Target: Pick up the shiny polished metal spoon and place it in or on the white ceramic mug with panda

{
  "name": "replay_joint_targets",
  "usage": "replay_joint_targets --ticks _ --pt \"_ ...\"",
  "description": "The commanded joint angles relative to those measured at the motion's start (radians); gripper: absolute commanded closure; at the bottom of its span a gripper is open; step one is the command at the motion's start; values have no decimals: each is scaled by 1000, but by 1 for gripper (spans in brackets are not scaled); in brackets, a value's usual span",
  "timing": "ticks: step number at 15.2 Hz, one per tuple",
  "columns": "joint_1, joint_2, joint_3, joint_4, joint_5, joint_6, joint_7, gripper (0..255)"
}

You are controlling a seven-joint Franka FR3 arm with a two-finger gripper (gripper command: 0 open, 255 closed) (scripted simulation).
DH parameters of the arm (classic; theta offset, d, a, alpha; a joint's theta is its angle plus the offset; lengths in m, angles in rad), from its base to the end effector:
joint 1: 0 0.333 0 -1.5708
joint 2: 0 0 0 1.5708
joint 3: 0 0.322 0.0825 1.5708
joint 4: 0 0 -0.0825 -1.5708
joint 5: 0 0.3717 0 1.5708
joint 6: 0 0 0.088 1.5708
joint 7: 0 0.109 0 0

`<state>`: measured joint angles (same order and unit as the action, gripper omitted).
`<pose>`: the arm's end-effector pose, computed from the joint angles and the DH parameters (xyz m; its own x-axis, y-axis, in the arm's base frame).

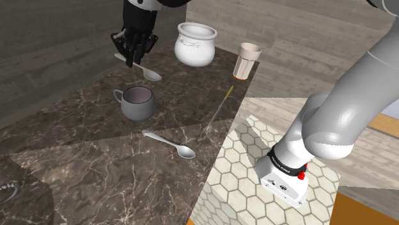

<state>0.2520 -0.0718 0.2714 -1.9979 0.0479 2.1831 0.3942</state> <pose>0.4735 0.2792 0.5236 0.9706 0.0920 0.2224 0.1210 -0.9853 -0.1203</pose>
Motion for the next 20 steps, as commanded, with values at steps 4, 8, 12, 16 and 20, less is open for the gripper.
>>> replay_joint_targets --ticks 4,8,12,16,20 --pt "23 61 30 50 -35 10 71 255" --pt "24 73 31 9 -40 63 73 255" --pt "25 89 31 -28 -46 114 77 255" --pt "25 108 32 -61 -54 166 82 255" --pt "26 118 32 -75 -58 188 85 255"
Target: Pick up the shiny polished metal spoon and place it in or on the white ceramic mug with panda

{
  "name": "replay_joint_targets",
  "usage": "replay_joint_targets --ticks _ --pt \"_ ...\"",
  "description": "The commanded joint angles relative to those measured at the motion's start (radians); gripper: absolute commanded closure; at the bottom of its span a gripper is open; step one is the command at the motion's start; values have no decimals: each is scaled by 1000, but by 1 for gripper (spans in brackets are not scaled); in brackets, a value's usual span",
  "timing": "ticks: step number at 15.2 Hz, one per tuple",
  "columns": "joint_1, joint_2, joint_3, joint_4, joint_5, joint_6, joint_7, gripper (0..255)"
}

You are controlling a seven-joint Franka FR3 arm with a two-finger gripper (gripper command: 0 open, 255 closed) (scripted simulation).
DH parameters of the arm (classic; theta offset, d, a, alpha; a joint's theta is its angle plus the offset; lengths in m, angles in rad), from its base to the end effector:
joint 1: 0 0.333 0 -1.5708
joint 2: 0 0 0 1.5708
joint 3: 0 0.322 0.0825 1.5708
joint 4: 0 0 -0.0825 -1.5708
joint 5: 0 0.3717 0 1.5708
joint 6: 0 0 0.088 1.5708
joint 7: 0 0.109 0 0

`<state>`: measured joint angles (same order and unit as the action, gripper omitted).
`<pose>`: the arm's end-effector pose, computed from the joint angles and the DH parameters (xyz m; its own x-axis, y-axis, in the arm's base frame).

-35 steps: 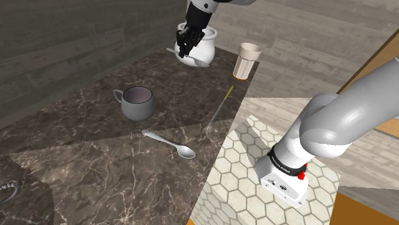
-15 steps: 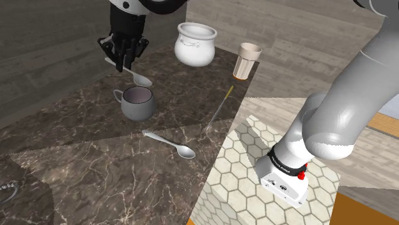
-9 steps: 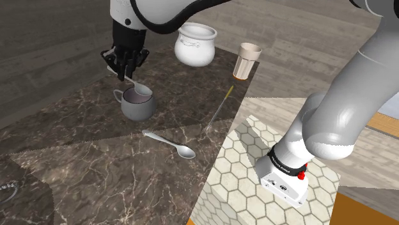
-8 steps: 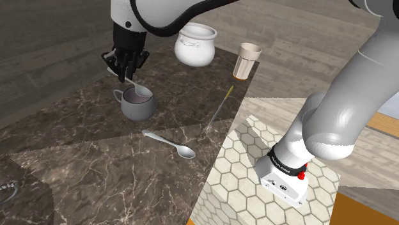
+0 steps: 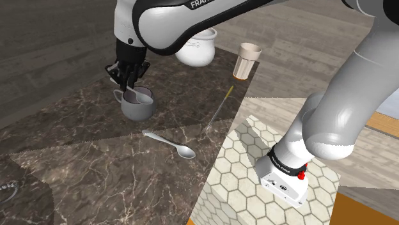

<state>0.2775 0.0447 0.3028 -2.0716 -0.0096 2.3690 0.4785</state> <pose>0.4773 0.3108 0.4463 0.9711 0.0895 0.2214 0.1183 -0.9856 -0.1206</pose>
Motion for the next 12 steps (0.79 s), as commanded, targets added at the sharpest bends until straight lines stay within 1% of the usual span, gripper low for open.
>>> replay_joint_targets --ticks 1,5,6,11,12 --pt "0 1 0 -1 -1 3 1 255" --pt "0 1 0 -1 -1 3 1 255" --pt "0 1 0 -1 -1 2 1 0" --pt "0 1 0 -1 -1 2 1 0" --pt "-1 -22 0 6 9 -26 -6 0"
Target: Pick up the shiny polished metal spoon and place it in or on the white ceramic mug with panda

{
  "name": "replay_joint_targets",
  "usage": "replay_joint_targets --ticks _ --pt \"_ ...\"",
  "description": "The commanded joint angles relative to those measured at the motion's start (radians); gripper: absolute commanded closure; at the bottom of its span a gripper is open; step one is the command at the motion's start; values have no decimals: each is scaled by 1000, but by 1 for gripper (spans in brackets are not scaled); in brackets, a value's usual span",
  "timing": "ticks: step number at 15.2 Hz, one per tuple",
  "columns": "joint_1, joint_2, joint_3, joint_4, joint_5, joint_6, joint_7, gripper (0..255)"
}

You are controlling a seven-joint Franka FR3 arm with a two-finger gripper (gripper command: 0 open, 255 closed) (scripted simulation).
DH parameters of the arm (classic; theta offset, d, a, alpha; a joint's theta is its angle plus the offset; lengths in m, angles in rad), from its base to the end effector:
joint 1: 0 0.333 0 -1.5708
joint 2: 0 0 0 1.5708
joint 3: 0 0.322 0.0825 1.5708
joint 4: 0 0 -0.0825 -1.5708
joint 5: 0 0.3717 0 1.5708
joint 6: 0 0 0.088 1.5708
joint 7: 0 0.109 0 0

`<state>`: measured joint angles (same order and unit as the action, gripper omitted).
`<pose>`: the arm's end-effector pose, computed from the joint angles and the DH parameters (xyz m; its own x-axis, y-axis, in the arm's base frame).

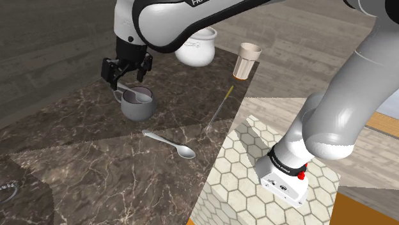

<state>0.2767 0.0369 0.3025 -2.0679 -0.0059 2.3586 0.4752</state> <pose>0.4767 0.3100 0.4511 0.9709 0.0896 0.2220 0.1186 -0.9856 -0.1209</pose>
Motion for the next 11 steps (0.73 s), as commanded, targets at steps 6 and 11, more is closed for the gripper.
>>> replay_joint_targets --ticks 6,11 --pt "-3 -73 -2 28 29 -98 -19 0" --pt "-3 -73 -2 28 29 -98 -19 0"
